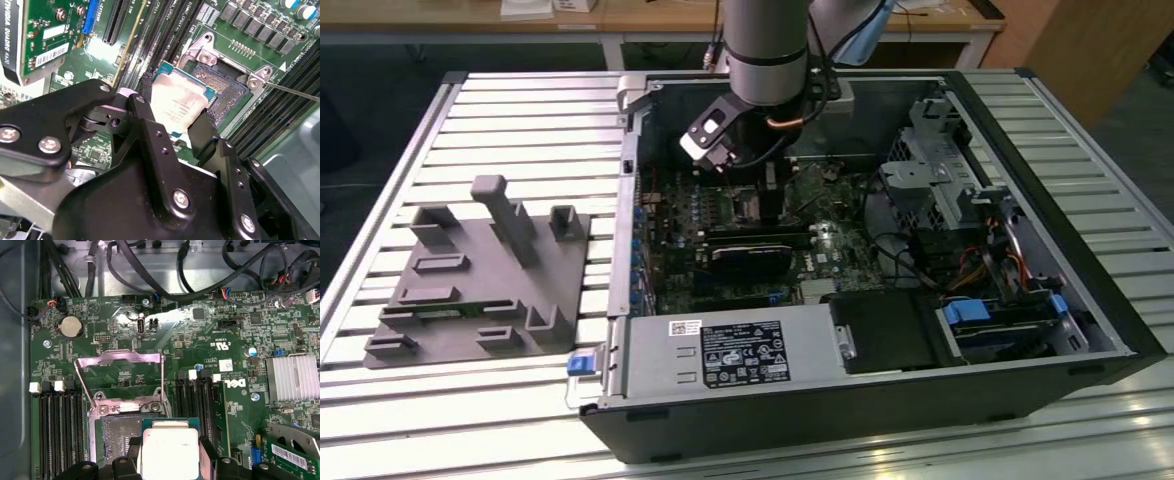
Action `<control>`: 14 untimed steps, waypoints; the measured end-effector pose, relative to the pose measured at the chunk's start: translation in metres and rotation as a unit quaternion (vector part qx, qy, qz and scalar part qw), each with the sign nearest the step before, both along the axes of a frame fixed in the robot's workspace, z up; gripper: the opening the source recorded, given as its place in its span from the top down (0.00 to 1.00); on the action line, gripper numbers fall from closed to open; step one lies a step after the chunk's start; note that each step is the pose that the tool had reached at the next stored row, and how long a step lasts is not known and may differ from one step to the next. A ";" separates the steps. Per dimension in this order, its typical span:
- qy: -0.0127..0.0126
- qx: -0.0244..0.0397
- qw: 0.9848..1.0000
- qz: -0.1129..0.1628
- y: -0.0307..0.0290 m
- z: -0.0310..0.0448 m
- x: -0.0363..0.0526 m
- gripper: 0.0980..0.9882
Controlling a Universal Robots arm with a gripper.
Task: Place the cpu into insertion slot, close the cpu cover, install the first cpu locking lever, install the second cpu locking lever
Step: 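Place the cpu into insertion slot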
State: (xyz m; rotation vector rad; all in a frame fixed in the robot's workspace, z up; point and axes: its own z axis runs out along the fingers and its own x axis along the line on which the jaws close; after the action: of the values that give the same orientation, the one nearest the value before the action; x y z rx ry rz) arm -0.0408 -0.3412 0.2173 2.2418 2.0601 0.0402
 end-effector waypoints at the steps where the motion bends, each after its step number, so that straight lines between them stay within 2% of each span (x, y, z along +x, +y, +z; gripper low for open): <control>1: 0.000 0.000 1.000 0.000 0.0006 -0.0002 0.0000 0.51; 11: 0.000 0.005 1.000 0.002 0.0134 -0.0015 -0.0001 0.51; 14: 0.000 0.005 1.000 0.009 0.0157 -0.0025 -0.0002 0.51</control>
State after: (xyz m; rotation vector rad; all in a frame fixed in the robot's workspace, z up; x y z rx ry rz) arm -0.0410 -0.3255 0.2148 2.2289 2.0858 0.0526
